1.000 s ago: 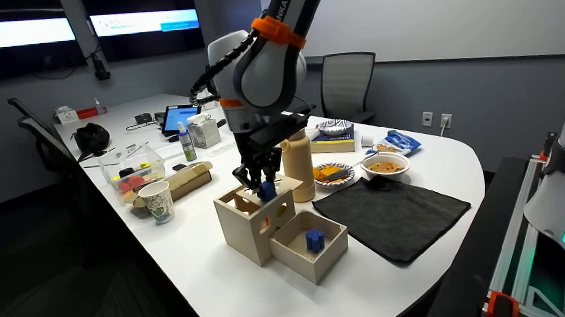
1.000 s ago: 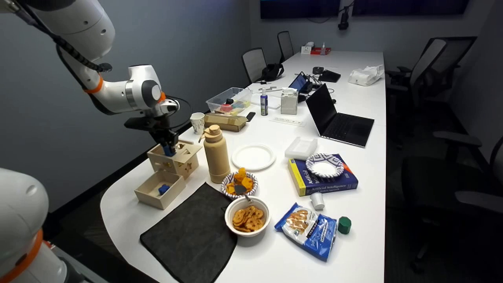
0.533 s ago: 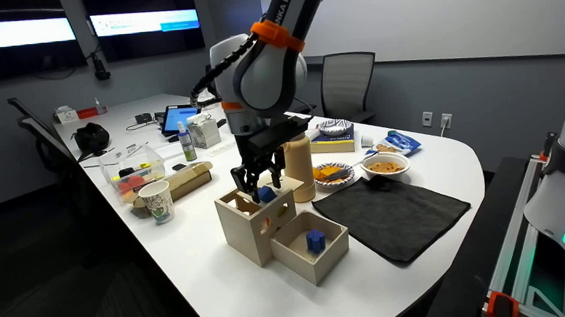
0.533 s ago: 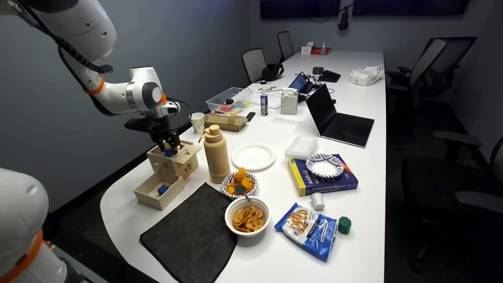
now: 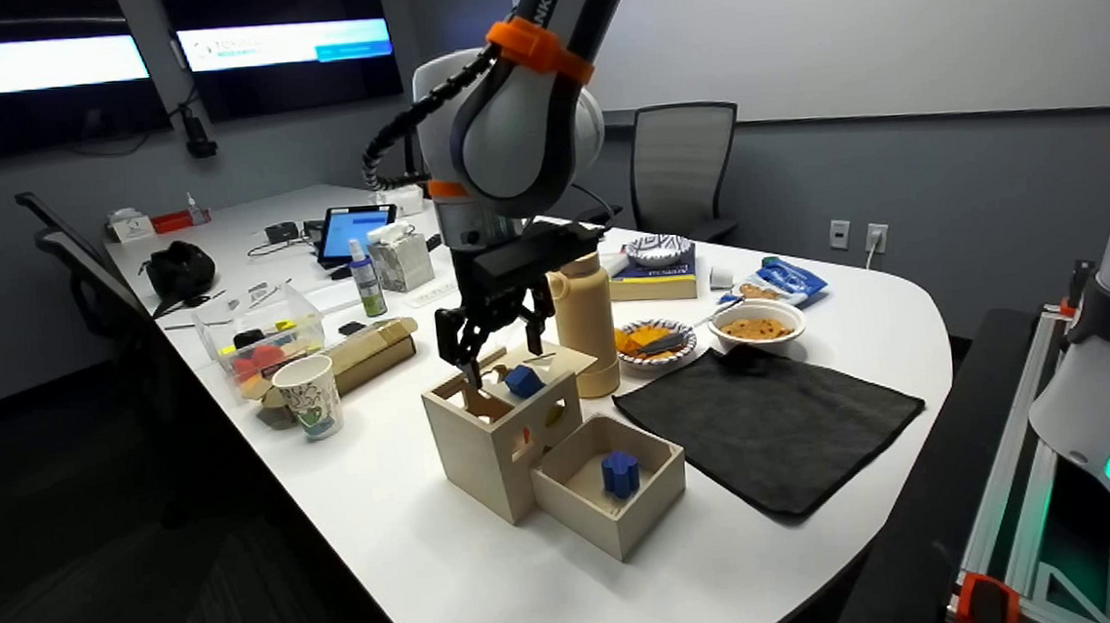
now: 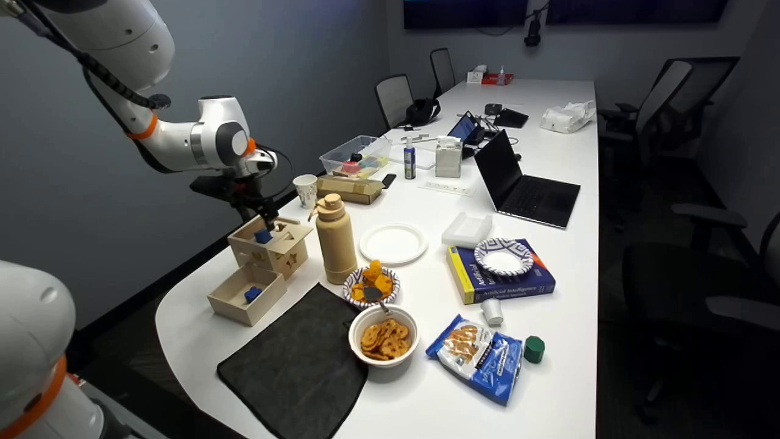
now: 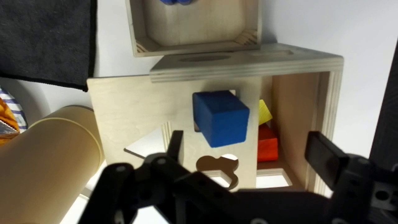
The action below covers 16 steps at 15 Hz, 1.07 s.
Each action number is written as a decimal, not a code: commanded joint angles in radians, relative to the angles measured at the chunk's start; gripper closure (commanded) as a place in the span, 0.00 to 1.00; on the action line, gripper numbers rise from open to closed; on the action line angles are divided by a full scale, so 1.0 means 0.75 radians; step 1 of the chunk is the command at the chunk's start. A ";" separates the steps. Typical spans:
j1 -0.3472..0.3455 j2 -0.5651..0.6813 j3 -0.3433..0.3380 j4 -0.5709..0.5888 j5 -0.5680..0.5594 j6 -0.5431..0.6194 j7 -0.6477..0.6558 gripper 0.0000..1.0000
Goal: Pick up the yellow and blue objects and put them in the box
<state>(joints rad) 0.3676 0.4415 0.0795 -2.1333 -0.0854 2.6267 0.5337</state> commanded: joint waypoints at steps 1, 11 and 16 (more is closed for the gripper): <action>0.014 -0.163 0.006 -0.156 0.069 0.028 0.071 0.00; -0.069 -0.217 0.073 -0.391 0.139 0.138 0.054 0.00; -0.142 -0.102 0.140 -0.438 0.299 0.306 -0.142 0.00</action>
<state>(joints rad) 0.3059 0.3255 0.1398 -2.4409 0.0515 2.7828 0.5252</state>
